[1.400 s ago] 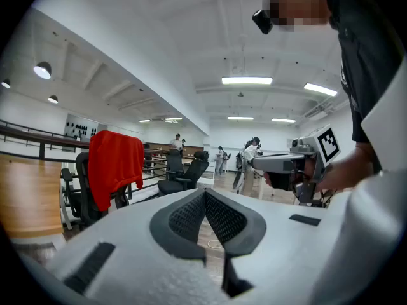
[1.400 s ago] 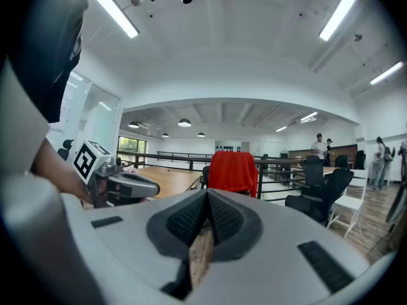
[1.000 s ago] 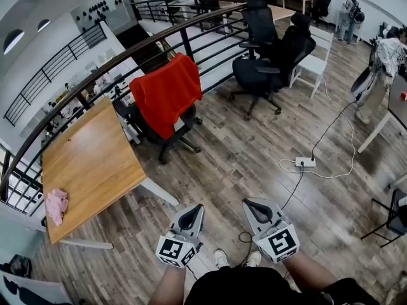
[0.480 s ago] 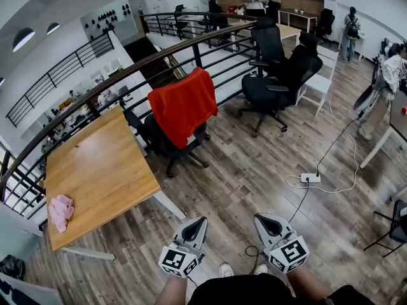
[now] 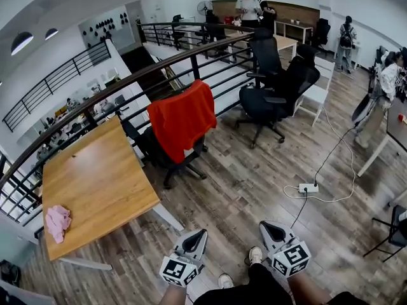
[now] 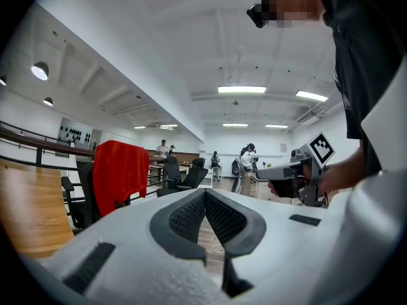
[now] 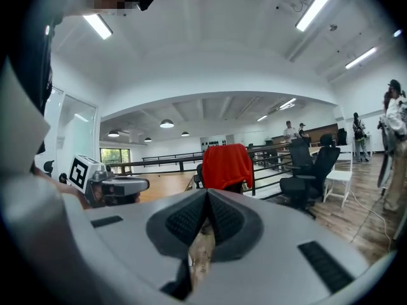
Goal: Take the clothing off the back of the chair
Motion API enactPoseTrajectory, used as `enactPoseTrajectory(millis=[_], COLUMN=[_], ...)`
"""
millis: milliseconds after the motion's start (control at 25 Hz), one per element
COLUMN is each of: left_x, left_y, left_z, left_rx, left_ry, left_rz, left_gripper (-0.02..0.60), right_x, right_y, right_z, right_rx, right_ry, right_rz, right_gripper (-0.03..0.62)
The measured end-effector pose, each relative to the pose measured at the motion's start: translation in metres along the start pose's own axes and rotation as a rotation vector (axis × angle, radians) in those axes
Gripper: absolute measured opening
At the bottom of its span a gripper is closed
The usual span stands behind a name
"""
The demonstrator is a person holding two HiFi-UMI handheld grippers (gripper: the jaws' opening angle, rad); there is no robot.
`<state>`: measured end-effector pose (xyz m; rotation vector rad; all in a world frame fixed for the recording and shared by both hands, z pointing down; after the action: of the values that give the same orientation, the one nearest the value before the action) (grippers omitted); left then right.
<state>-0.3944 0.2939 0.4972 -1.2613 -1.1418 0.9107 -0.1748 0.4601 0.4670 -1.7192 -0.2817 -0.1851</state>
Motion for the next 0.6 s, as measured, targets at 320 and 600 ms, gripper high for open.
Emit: enactPoseTrajectory(millis=[320,600], left_x=[-0.014,-0.029], left_y=[0.010,0.029], left_z=[-0.065,-0.140], left_rx=[-0.016,-0.004], left_ry=[0.021,0.057], left_rz=[-0.031,-0.063], left_gripper=[0.015,0.015], right_x=[0.060,0.134], right_y=[0.030,0.065], right_z=[-0.036,-0.068], right_rx=[0.039,0.047], right_ry=[0.034,0.047], right_rz=[-0.005,-0.001], right_gripper=[0.006,0.006])
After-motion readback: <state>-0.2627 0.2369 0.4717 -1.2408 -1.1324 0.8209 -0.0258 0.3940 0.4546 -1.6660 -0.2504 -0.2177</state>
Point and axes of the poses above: the fingertips, and each gripper's own axes: z backward along the fingers, x to its right, y out of its top, the point moved 8 cm from there along z, backward along the fingers, and after that the axes turned 11 degrees about -z, right-handed, at the moved point
